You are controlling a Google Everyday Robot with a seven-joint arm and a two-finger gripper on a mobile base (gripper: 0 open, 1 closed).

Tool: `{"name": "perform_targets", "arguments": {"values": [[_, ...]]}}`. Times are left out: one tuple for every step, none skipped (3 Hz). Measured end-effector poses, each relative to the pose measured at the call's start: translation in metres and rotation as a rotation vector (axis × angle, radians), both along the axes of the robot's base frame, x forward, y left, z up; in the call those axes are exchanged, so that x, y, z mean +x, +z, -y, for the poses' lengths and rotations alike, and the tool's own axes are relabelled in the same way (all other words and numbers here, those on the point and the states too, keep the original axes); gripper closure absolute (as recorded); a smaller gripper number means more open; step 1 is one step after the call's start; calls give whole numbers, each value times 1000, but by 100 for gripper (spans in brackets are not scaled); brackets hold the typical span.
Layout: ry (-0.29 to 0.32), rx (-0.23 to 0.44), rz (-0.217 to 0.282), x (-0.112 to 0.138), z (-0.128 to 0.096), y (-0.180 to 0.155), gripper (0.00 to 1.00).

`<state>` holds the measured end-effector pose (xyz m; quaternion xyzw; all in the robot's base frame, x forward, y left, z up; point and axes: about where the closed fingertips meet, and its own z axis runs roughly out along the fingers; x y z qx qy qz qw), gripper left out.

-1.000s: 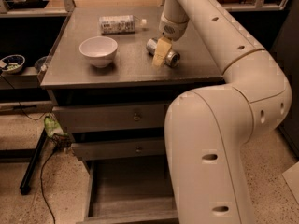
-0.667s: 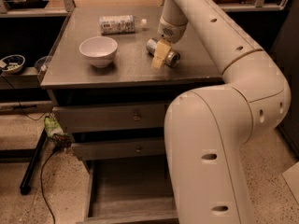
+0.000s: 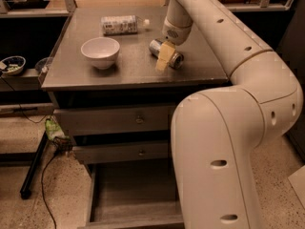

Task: Place redbull can into bottom drawer

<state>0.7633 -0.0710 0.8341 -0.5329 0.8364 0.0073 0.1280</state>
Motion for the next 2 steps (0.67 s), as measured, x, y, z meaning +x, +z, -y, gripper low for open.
{"name": "perform_targets", "arguments": {"values": [[0, 0, 0, 0, 0, 0, 19], [0, 0, 0, 0, 0, 0, 43]]}}
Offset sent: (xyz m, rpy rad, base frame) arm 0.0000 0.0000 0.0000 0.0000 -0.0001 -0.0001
